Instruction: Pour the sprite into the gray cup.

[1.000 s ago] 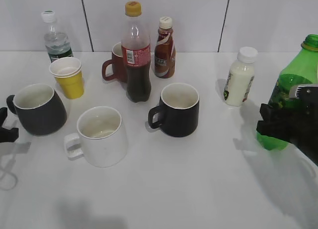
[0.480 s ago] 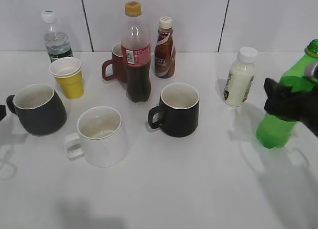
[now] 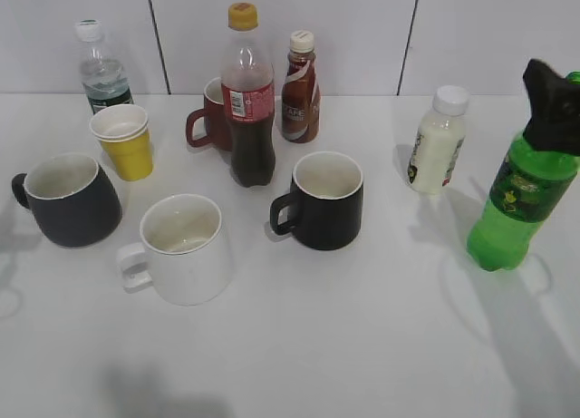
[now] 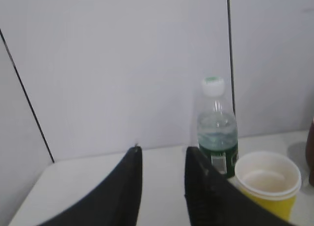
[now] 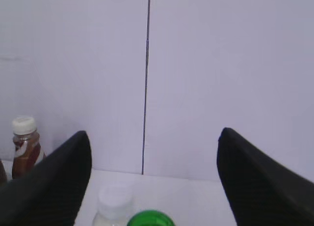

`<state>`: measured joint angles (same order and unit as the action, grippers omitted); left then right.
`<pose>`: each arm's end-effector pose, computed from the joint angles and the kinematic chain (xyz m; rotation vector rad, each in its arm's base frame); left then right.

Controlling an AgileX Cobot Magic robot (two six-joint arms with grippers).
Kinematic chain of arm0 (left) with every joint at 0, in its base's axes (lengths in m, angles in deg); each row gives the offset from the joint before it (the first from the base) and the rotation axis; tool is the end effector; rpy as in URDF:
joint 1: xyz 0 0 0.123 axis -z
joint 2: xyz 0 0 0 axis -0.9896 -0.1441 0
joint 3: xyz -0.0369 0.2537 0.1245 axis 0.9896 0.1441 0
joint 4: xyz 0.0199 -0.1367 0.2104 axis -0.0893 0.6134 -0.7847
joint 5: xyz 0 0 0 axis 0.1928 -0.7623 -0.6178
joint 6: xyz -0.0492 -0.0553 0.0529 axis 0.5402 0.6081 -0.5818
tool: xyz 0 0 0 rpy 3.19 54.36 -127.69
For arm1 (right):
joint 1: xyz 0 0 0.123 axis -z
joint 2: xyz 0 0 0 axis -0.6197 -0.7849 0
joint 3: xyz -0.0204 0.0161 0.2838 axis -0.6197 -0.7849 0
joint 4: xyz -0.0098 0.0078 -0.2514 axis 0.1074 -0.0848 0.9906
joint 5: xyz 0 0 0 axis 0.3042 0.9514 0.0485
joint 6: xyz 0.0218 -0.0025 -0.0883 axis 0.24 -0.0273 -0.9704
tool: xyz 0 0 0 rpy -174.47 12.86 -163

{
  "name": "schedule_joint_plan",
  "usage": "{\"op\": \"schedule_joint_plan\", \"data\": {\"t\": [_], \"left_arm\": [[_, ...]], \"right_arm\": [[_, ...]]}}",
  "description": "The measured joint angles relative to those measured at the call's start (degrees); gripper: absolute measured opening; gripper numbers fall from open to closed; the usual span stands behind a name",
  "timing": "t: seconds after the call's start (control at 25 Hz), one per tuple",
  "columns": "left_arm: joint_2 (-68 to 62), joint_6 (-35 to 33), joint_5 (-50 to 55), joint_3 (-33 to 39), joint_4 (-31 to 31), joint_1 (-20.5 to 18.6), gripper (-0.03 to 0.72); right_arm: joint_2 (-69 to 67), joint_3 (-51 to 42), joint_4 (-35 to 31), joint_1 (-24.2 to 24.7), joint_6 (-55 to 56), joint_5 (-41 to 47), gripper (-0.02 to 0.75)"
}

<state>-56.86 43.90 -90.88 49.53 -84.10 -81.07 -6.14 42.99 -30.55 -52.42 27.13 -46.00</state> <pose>0.2178 -0.0009 0.2099 0.0948 1.6116 0.1003 0.2311 0.0435 0.2082 -0.0975 1.4686 0.0354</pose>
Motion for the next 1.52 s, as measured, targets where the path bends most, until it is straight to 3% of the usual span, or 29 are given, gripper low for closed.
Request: {"op": "schedule_joint_plan", "data": {"t": [0.32,0.44,0.56,0.72,0.8,1.08,1.24,1.36,1.52], "left_arm": [[10.94,0.00,7.15,-0.30,0.00,0.00,0.244],[15.33,0.00,16.54,-2.65,0.00,0.00,0.245],[21.19,0.00,34.37,-8.03,0.26,0.00,0.245],[31.14,0.00,63.11,-16.85,1.61,0.00,0.245],[34.66,0.00,72.66,-19.07,2.10,0.00,0.245],[48.26,1.39,96.37,-19.50,6.60,0.00,0.245],[55.54,3.05,110.82,-19.61,5.63,0.00,0.245],[60.62,3.77,118.94,-19.61,1.59,0.00,0.245],[68.02,6.07,121.82,-18.66,-1.26,0.00,0.244]], "right_arm": [[10.21,3.37,0.05,0.00,-2.37,12.76,0.600],[14.86,6.07,0.05,0.00,-3.46,21.63,0.600],[21.31,9.77,0.11,0.00,-4.87,34.50,0.598],[31.97,15.49,0.34,0.00,-5.19,57.29,0.596],[36.68,17.07,0.76,0.00,-5.18,69.24,0.596],[49.43,17.58,1.35,0.00,0.39,104.83,0.596],[54.92,17.52,7.75,0.00,7.31,123.24,0.596],[61.22,16.03,11.76,0.00,9.43,131.42,0.596],[72.81,14.15,12.67,0.00,9.96,132.71,0.596]]}}
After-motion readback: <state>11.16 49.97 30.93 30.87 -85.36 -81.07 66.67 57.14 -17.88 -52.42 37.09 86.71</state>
